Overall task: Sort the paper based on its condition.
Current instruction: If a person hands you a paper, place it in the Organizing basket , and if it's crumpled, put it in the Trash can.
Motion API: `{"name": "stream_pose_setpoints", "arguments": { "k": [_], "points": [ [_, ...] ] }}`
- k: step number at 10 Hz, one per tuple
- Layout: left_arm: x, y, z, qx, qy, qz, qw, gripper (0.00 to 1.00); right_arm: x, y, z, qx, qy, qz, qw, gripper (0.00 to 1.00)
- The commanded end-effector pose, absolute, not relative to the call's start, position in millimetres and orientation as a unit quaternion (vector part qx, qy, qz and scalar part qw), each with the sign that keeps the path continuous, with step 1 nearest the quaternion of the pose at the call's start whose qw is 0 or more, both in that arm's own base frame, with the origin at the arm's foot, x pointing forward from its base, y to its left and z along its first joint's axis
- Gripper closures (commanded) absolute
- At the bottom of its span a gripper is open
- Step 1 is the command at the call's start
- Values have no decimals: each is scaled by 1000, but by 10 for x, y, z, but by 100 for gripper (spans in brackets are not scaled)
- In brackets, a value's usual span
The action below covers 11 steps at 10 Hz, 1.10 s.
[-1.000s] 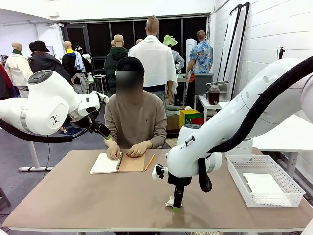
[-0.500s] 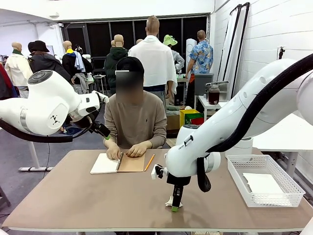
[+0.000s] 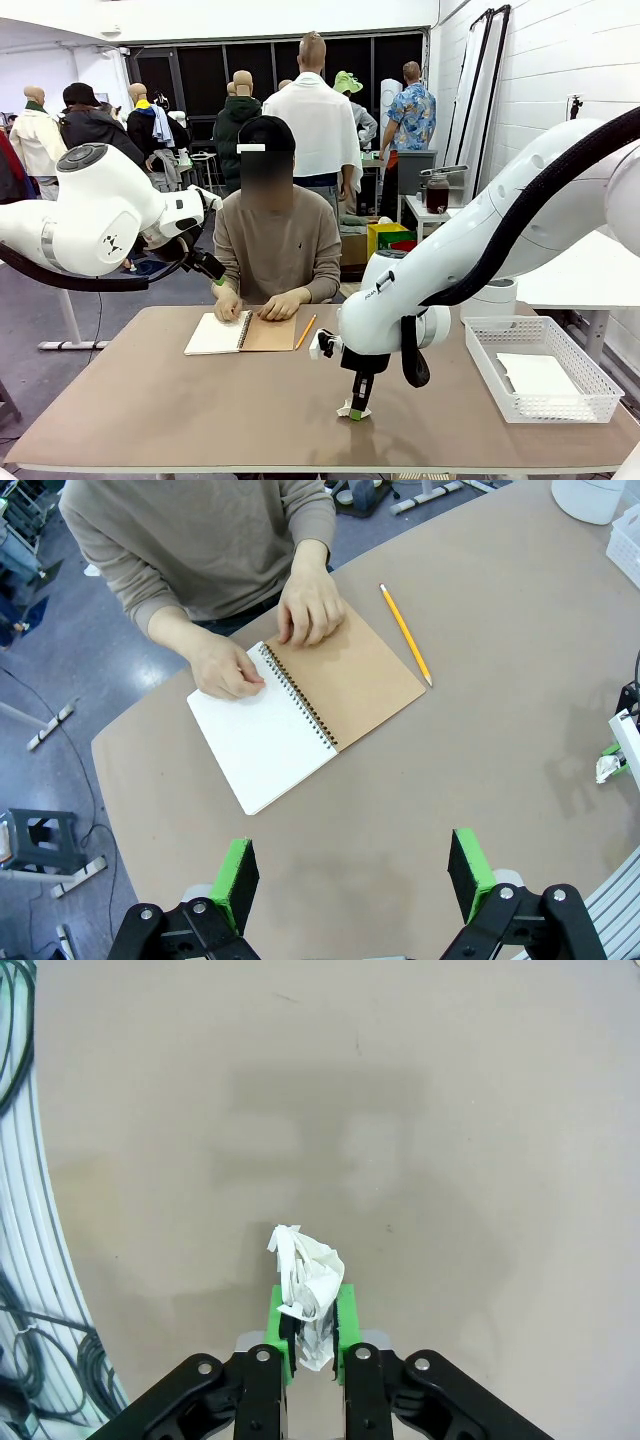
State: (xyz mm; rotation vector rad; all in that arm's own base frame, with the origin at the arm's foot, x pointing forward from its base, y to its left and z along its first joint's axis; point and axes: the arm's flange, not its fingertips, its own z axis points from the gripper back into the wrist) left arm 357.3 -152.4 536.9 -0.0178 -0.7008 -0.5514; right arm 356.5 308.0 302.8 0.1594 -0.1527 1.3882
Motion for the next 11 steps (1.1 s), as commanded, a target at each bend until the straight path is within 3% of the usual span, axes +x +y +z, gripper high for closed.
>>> {"name": "stream_pose_setpoints", "arguments": {
  "k": [1, 4, 7, 11],
  "points": [
    [3575, -1516, 5367, -8, -339, -268, 902, 0, 3560, 3059, 2974, 91, -60, 638, 763, 81],
    [3575, -1516, 5367, -8, -339, -268, 902, 0, 3792, 2782, 3510, 95, -75, 611, 783, 81],
    [3575, -1516, 5367, -8, -339, -268, 902, 0, 4364, 2253, 4177, 14, -79, 546, 834, 81],
    [3575, -1516, 5367, -8, -339, -268, 902, 0, 5078, 1794, 4400, -40, -89, 504, 858, 81]
  ]
}}
